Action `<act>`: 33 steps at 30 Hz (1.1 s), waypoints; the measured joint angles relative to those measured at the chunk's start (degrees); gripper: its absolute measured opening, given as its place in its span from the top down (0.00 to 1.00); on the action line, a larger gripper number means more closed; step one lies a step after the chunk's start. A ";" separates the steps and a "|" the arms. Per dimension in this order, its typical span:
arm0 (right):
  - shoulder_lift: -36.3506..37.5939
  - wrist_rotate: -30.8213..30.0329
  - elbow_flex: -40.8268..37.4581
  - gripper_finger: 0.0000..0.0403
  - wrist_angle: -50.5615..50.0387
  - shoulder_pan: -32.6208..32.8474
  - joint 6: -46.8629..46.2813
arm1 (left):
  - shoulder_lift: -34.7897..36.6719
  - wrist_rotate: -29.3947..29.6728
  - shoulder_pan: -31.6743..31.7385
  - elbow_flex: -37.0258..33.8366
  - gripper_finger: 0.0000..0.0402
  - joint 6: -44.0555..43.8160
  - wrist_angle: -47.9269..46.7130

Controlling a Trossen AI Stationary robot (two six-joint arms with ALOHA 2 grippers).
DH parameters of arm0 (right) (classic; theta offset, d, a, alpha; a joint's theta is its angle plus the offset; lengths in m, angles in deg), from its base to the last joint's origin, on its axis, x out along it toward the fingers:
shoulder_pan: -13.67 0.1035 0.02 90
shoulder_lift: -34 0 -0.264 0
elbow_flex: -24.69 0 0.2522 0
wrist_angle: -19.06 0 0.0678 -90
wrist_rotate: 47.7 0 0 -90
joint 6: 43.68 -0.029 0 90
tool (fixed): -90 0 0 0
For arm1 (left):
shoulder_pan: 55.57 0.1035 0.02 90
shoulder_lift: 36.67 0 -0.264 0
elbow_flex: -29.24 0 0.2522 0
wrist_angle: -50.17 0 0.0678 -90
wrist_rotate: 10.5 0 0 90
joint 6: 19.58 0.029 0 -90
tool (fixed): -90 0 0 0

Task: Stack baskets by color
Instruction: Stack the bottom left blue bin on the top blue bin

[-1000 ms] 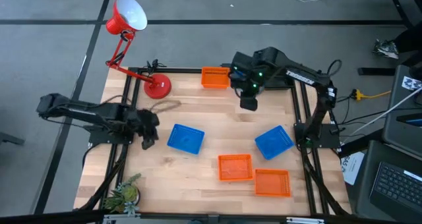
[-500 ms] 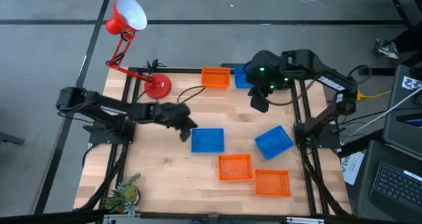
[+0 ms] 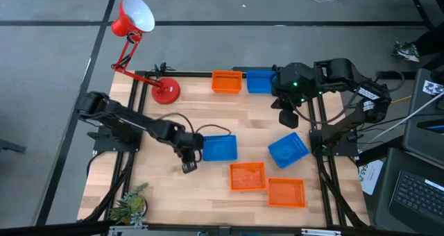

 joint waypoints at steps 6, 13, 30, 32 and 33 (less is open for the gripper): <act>0.00 -3.87 0.00 0.99 0.00 1.34 0.07 | -8.79 9.12 3.01 0.79 1.00 -0.01 12.08; -0.01 -5.18 0.00 0.99 -0.12 1.47 -1.63 | -15.15 21.66 13.41 13.51 1.00 15.65 18.77; 2.03 -6.65 -18.51 0.99 2.40 5.94 -9.48 | -5.17 13.99 10.21 17.51 1.00 24.60 -18.36; 2.03 -6.46 -22.08 0.99 5.34 6.47 -10.34 | -3.12 14.81 11.16 17.50 1.00 23.94 -23.27; 2.03 -6.15 -23.62 0.99 6.93 6.82 -10.38 | -2.06 15.46 11.62 17.51 1.00 23.33 -25.66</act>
